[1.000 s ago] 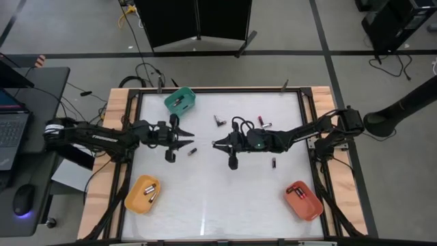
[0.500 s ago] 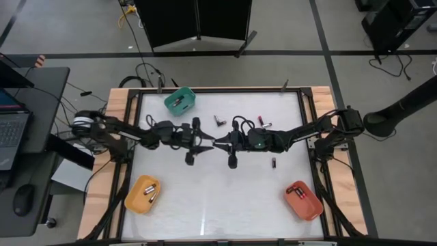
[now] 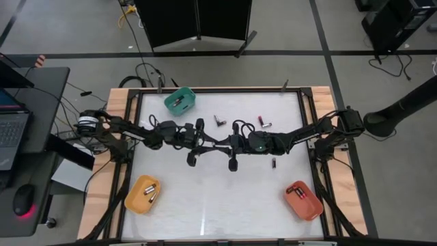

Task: Sort batteries
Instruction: Put the silver battery into the yellow bin

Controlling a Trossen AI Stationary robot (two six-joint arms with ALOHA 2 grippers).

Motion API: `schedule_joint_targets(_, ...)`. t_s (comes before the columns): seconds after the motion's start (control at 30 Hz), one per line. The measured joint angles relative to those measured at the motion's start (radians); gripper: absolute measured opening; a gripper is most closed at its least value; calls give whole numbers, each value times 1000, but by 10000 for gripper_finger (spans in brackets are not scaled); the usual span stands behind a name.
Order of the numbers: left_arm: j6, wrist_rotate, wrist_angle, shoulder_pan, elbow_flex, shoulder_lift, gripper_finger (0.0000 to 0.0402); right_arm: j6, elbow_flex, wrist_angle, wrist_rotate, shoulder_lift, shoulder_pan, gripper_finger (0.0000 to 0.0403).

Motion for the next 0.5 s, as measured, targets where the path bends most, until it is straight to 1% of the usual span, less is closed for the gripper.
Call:
schedule_joint_targets(0.2, 30, 14, 0, 1, -1, 0, 57, 1, 0, 1, 1, 0, 0, 57)
schedule_joint_targets(0.37, 31, 19, 4, 1, -1, 0, 55, 3, 0, 3, 0, 0, 0, 61)
schedule_joint_targets(0.5, 29, 20, 11, 1, -1, 0, 55, 31, 0, 4, 0, 0, 0, 80)
